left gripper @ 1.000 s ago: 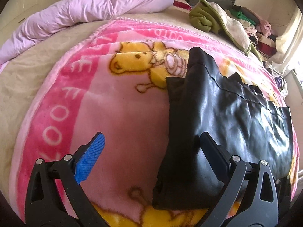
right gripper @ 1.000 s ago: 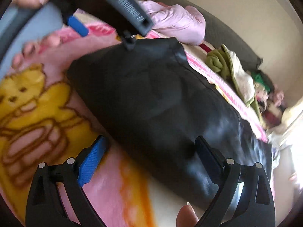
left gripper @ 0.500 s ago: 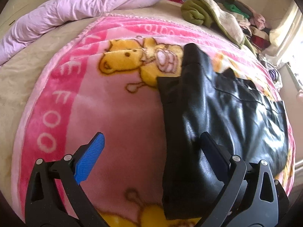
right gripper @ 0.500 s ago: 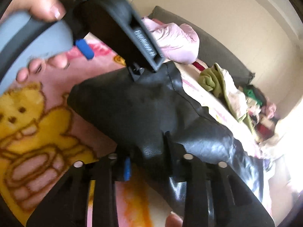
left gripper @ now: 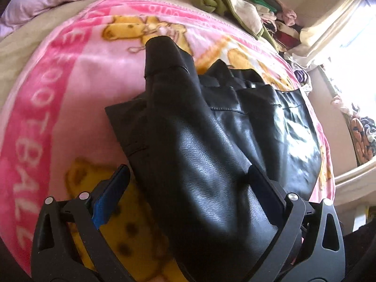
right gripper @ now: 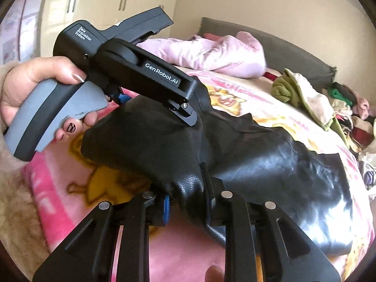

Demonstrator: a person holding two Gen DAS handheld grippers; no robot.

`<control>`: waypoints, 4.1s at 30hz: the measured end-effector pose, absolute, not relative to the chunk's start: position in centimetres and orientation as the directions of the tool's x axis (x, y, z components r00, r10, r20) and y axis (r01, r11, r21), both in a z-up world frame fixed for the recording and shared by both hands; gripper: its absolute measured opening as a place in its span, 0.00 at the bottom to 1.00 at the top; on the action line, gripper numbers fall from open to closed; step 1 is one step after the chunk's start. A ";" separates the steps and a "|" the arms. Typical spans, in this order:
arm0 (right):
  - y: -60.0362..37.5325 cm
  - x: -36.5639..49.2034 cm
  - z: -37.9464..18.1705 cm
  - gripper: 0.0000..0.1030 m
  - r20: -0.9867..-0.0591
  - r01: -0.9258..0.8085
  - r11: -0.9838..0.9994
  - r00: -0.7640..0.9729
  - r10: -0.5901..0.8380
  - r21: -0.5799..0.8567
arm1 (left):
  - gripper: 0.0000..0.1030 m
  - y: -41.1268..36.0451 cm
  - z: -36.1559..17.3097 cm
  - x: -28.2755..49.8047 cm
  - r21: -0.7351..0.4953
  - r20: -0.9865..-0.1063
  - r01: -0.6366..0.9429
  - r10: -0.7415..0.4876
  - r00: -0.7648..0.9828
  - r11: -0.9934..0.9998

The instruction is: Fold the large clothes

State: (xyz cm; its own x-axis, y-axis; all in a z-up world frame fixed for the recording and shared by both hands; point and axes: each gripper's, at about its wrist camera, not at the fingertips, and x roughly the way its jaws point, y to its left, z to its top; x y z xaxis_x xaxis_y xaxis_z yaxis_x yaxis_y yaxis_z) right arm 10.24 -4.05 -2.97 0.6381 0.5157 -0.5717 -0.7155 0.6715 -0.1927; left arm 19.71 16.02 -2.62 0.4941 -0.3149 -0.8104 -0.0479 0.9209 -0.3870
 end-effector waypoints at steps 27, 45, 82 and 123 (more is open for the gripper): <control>-14.4 24.3 -4.6 0.24 -0.728 -0.498 0.841 0.493 0.476 0.212 | 0.15 11.2 3.8 19.6 -0.407 -0.692 0.017 -0.320 0.647 0.913; -5.4 5.5 -4.1 0.91 -0.403 -0.568 0.776 0.800 0.444 -0.274 | 0.14 7.9 5.9 21.3 -0.363 -0.721 0.029 -0.301 0.624 0.931; -35.1 18.8 -4.8 0.64 -0.482 -0.260 0.763 0.644 0.593 0.591 | 0.66 -6.9 -0.6 25.9 -0.268 -0.760 0.143 -0.300 0.577 0.953; -39.2 28.3 -7.7 0.54 -0.600 -0.089 0.673 0.377 0.705 0.735 | 0.92 -6.8 -1.3 25.7 -0.245 -0.766 0.173 -0.300 0.568 0.954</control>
